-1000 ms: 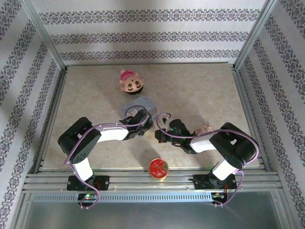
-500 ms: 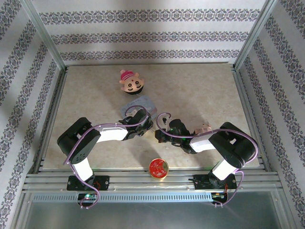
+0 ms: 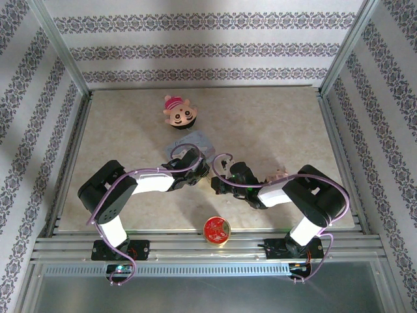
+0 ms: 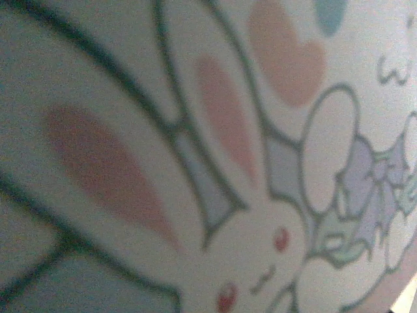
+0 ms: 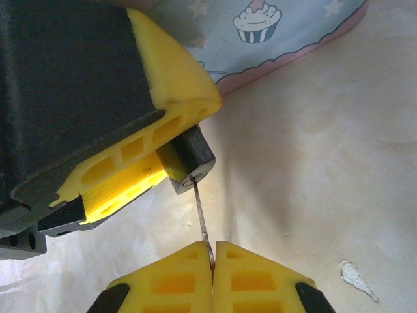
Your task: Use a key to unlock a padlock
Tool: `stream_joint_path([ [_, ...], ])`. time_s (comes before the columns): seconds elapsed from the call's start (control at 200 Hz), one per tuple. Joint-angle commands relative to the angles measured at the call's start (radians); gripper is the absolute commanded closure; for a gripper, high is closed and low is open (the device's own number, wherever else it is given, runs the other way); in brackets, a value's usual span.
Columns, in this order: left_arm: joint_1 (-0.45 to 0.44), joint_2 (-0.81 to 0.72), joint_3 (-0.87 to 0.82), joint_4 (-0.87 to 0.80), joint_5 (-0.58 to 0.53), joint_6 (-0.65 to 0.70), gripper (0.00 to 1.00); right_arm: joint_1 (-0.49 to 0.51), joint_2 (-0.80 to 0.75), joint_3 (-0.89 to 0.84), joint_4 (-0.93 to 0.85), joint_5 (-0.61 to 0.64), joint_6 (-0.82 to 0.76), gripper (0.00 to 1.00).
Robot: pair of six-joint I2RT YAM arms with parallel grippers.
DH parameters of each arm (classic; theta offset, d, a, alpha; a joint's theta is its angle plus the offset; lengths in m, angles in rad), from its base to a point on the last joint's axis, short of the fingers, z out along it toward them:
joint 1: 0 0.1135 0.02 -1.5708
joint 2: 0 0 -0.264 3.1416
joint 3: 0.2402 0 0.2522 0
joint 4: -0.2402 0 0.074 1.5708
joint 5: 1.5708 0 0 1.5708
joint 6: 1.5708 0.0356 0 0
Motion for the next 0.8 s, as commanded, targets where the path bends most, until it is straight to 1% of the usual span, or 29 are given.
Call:
stream_joint_path([
  [0.0, 0.008, 0.014, -0.005, -0.061, 0.078, -0.048, 0.97, -0.003, -0.015, -0.014, 0.075, 0.034, -0.007, 1.0],
  [0.15, 0.019, 0.003, -0.007, -0.078, 0.088, -0.059, 0.97, -0.01, -0.062, -0.052, 0.067, 0.03, 0.0, 1.0],
  [0.22, 0.026, 0.004, -0.012, -0.078, 0.107, -0.069, 0.97, -0.02, -0.077, -0.067, 0.057, 0.009, -0.004, 1.0],
  [0.385, 0.044, 0.007, -0.024, -0.065, 0.155, -0.094, 0.97, -0.037, -0.061, -0.086, 0.071, -0.049, -0.02, 1.0],
  [0.585, 0.046, 0.01, -0.024, -0.055, 0.176, -0.107, 0.97, -0.049, -0.042, -0.118, 0.158, -0.099, -0.028, 1.0],
  [0.795, 0.048, 0.023, -0.029, -0.039, 0.193, -0.125, 0.97, -0.052, -0.067, -0.112, 0.16, -0.114, -0.06, 1.0],
])
